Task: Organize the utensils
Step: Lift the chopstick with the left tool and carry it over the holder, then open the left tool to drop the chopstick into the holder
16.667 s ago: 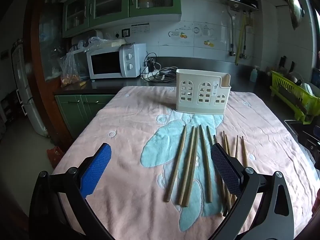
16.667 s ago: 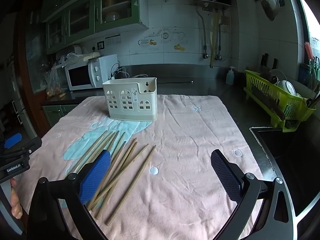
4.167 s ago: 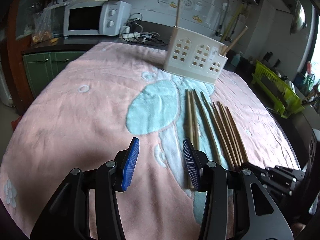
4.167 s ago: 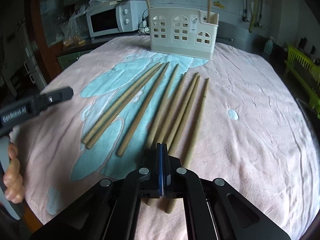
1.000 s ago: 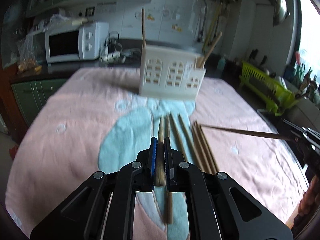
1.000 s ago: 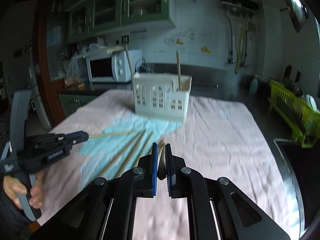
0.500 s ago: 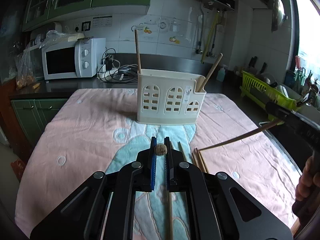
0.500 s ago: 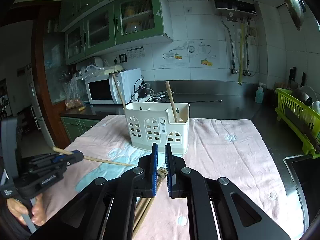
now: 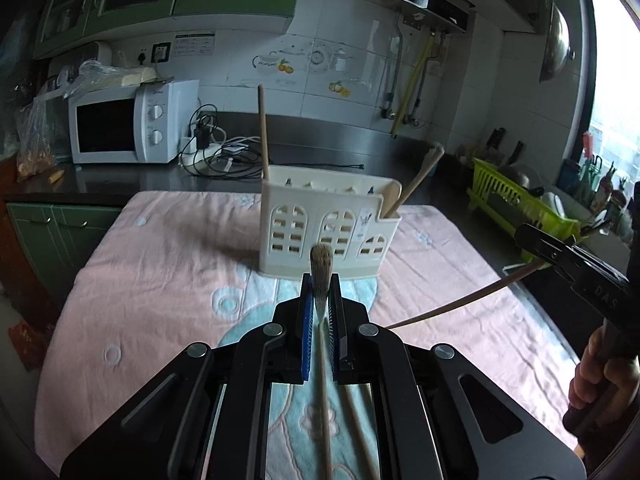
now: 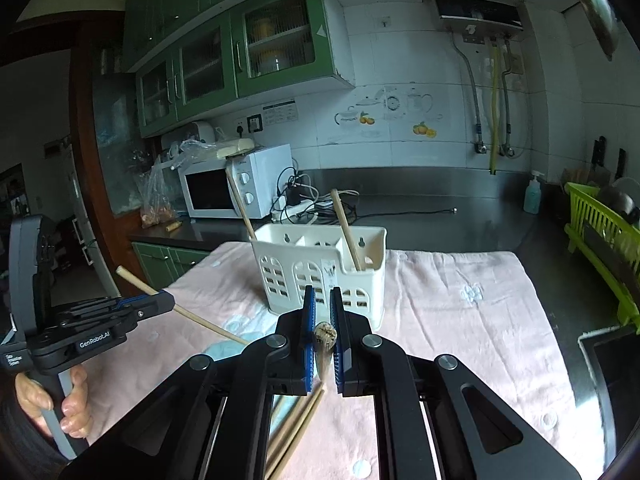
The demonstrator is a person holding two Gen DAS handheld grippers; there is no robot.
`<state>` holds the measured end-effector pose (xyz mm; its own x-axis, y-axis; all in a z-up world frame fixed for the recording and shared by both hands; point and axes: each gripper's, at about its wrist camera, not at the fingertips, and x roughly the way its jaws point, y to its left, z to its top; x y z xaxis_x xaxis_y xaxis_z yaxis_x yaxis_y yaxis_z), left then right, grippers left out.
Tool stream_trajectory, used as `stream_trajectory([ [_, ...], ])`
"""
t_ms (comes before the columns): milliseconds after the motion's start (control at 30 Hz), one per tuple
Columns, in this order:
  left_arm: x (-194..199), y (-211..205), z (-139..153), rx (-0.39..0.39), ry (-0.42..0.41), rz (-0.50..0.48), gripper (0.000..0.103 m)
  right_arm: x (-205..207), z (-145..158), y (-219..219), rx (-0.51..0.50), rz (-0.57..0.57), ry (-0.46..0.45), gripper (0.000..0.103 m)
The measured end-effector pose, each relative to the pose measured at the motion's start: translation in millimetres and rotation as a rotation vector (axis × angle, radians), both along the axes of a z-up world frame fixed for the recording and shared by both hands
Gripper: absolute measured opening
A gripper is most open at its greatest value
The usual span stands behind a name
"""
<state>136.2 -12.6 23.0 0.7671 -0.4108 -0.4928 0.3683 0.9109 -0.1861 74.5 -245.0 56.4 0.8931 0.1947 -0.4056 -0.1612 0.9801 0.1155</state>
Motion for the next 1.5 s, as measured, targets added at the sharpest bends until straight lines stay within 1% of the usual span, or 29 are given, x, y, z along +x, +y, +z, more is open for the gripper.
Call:
stream_trajectory([
  [133, 5, -3, 17, 0.011, -0.017, -0.017, 0.005, 11, 26, -10, 0.006, 0.02, 0.012, 0.007],
  [267, 8, -8, 29, 0.029, -0.031, -0.024, 0.005, 21, 52, -21, 0.001, 0.036, 0.011, 0.007],
  [400, 12, -12, 41, 0.031, -0.045, -0.026, 0.005, 32, 83, -30, -0.027, 0.023, -0.02, 0.007],
  [600, 23, -17, 79, 0.026, -0.11, -0.012, 0.005, 50, 116, -36, -0.089, 0.01, -0.049, 0.007],
  [800, 46, -23, 133, 0.006, -0.214, 0.023, 0.005, 76, 126, -37, -0.131, -0.002, -0.062, 0.007],
  [900, 55, -29, 154, 0.014, -0.277, 0.043, 0.005, 90, 124, -39, -0.129, 0.0, -0.056, 0.007],
  [1000, 67, -36, 166, 0.03, -0.32, 0.069, 0.005, 102, 121, -39, -0.126, 0.004, -0.048, 0.007],
  [1100, 82, -40, 169, 0.035, -0.336, 0.095, 0.005, 116, 114, -37, -0.131, 0.014, -0.037, 0.007],
  [1233, 108, -43, 161, 0.037, -0.32, 0.106, 0.005, 133, 104, -34, -0.138, 0.021, -0.014, 0.007],
  [1367, 129, -45, 143, 0.06, -0.297, 0.132, 0.005, 149, 91, -32, -0.135, 0.028, 0.013, 0.007],
  [1500, 150, -41, 120, 0.051, -0.232, 0.149, 0.005, 161, 78, -29, -0.131, 0.04, 0.043, 0.007],
])
